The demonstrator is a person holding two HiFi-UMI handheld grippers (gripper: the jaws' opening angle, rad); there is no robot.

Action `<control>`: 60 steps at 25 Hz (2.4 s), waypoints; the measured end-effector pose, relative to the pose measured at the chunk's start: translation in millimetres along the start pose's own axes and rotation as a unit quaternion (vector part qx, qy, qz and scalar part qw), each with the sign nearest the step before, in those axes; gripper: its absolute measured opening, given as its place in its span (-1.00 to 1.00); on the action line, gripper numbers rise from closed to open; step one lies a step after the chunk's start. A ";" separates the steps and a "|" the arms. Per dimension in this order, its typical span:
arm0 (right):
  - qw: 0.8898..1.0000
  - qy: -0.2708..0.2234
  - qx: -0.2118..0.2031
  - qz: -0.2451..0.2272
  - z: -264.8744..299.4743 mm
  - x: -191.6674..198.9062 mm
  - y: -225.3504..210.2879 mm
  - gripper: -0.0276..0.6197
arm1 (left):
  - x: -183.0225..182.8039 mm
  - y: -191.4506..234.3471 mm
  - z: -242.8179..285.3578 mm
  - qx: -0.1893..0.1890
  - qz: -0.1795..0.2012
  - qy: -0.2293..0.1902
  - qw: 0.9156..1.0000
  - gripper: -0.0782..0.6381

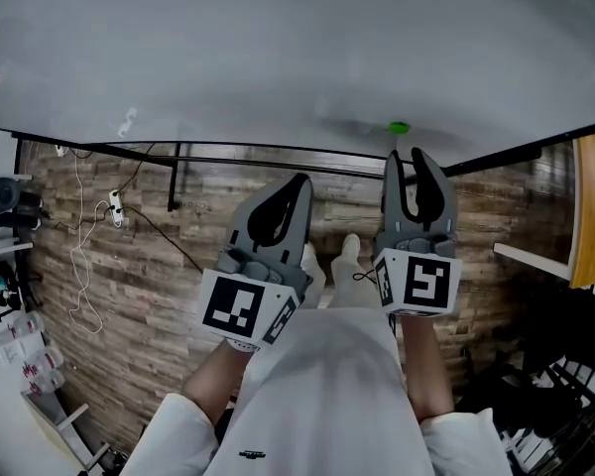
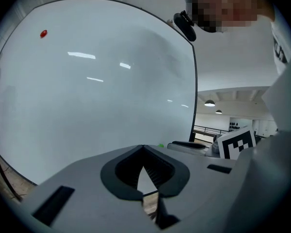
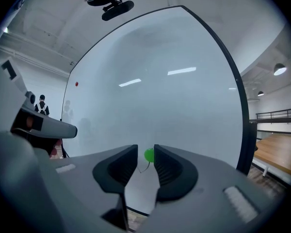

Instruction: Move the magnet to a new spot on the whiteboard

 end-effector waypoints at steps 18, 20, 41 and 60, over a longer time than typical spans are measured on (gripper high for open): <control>0.994 0.010 0.102 0.031 23.6 15.6 -1.4 -0.50 | 14.2 13.3 8.9 -0.007 -0.020 0.009 1.000 -0.76; 0.992 0.008 0.117 0.036 28.3 16.1 3.7 -0.50 | 15.5 17.6 7.1 -0.007 -0.022 0.011 1.000 -0.76; 0.994 0.016 0.096 0.041 32.0 15.2 4.0 -0.53 | 11.9 23.0 -6.5 -0.009 -0.020 0.002 1.000 -0.76; 0.999 -0.020 0.021 0.019 -18.6 -29.1 13.3 -0.53 | -8.0 9.7 -29.8 -0.003 0.002 -0.028 1.000 -0.76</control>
Point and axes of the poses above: the fingertips, and each gripper's own axes: z forward along the fingers, y to its left, x out of its underside, the point moved 9 cm from there along -z, backward along the fingers, and after that the axes turned 4 degrees about x, right-handed, at the moved point
